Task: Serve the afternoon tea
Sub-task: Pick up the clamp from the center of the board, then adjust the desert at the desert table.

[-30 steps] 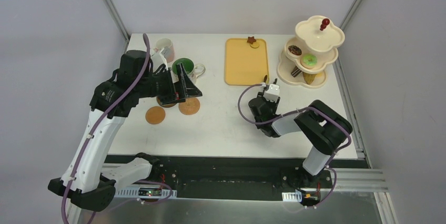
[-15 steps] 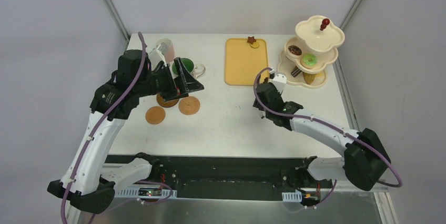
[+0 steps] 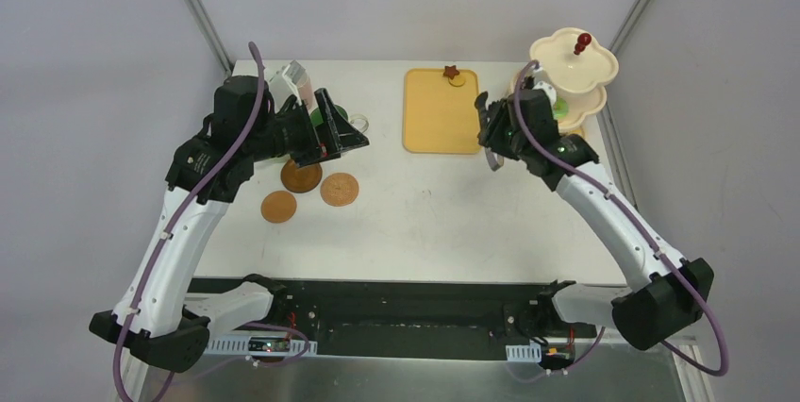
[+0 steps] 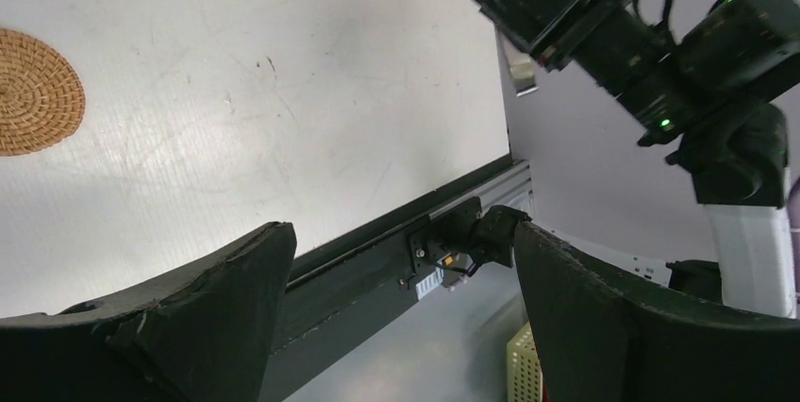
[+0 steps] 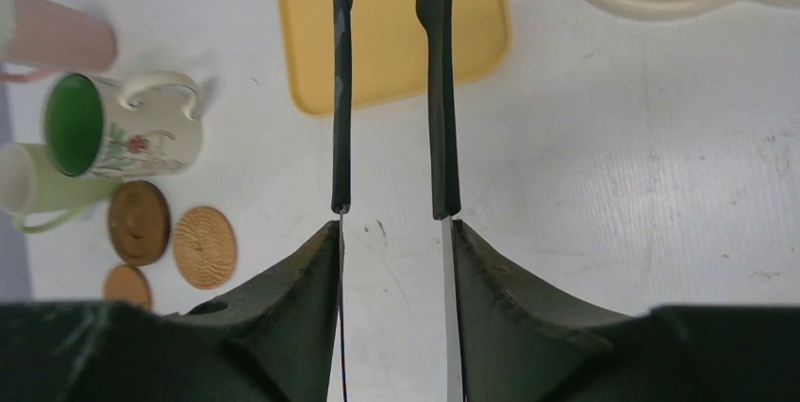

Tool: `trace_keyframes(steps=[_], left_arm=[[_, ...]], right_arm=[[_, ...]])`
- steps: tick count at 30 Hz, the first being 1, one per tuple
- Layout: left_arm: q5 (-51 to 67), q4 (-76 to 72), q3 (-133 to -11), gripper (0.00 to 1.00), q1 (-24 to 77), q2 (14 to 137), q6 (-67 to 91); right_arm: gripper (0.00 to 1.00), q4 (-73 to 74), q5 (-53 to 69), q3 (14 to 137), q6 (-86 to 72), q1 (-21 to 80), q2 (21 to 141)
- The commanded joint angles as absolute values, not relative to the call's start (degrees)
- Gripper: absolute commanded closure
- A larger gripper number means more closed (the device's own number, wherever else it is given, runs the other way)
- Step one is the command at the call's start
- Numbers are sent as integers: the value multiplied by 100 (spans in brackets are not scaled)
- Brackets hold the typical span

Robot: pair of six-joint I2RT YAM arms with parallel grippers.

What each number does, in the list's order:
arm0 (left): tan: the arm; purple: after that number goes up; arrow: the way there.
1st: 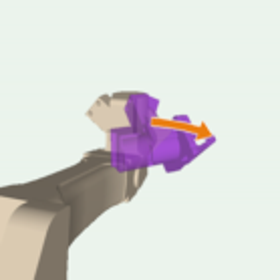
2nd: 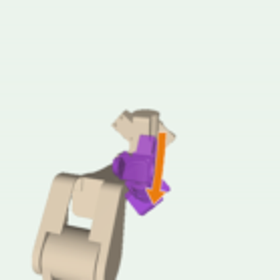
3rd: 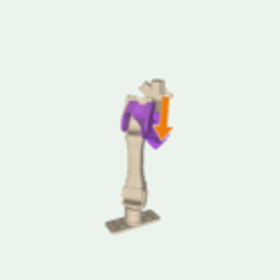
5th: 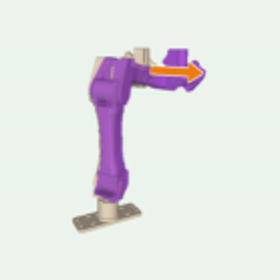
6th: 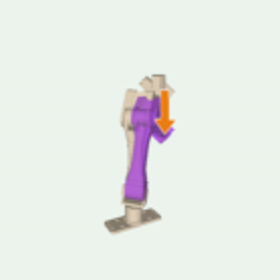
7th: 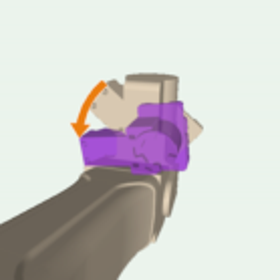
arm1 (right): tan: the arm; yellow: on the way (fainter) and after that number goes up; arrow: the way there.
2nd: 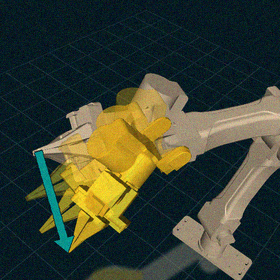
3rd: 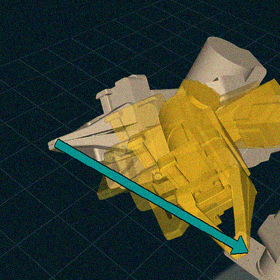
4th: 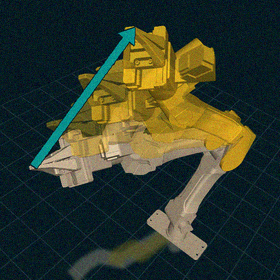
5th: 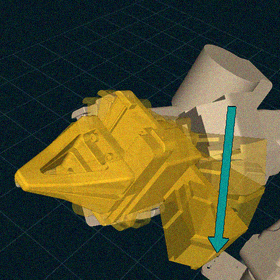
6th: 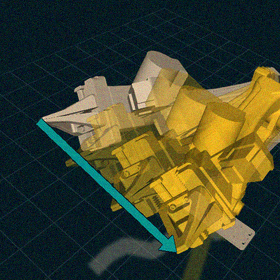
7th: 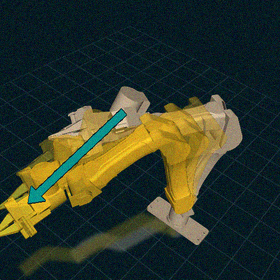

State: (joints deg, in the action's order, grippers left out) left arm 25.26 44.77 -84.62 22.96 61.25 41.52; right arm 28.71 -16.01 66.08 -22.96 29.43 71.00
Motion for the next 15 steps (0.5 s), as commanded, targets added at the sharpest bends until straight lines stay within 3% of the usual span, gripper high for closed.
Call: trace_keyframes(steps=[1,9,15], left_arm=[[2348,4297,-8759,10,2355,6080,3798],[2369,4315,-9207,10,2355,6440,3494],[2485,4219,-9426,10,2355,6711,3416]], right_arm=[[55,3332,-430,7585,-2159,2335,7268],[54,3125,920,8058,-2127,1084,7605],[55,3218,1006,8398,-1575,686,8018]])
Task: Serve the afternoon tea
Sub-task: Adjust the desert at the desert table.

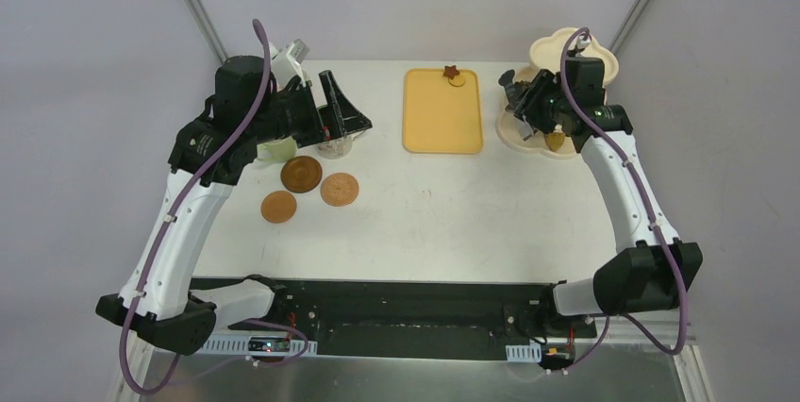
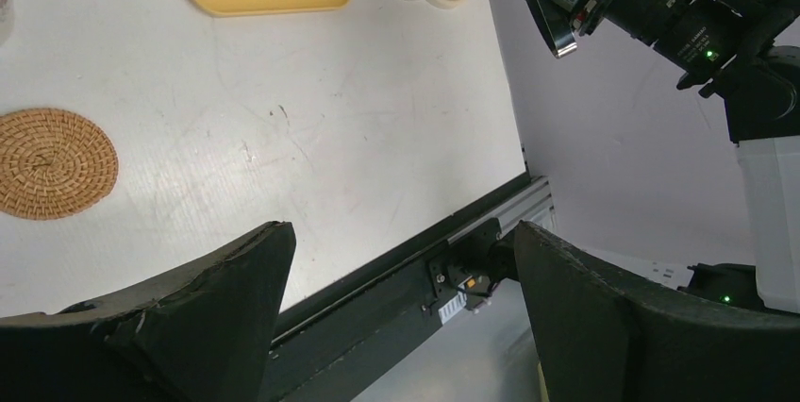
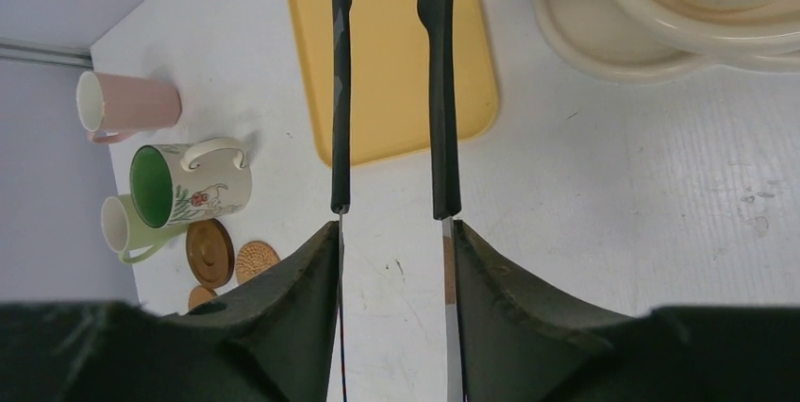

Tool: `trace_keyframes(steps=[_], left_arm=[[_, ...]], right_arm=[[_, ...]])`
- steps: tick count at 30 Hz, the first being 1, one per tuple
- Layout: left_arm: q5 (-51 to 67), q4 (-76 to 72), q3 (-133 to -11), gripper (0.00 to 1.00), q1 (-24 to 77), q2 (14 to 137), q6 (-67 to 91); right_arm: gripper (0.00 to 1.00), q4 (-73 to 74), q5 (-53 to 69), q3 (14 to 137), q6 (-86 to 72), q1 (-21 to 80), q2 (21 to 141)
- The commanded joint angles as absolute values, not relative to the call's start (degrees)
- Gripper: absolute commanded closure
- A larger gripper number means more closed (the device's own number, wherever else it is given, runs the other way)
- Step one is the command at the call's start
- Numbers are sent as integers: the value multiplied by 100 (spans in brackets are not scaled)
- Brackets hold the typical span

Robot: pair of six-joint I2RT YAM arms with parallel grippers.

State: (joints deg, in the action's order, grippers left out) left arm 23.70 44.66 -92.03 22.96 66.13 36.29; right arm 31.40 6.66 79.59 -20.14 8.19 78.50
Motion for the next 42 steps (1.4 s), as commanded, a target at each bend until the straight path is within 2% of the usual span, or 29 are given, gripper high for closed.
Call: trace_keyframes(steps=[1,20,30,36,42], left_arm=[[2509,4192,-9416,10,2355,6722,3425],[2621,4208,-9429,9,2347,6818,3270],[2690,4290,-9537,9,2314,6862,3178],[2694,4390,-9644,9,2268,6868,3111],[2669,4418,-9647,9,2234,6849,3084]], right_arm=[[55,3261,1006,8448,-1487,633,8099],[61,3726,156,8535,-1076,510,8323],[61,3330,-479,8561,-894,510,8505],[62,3240,-166,8752,-884,518,8697],[62,3067,544,8348,-896,574,8245]])
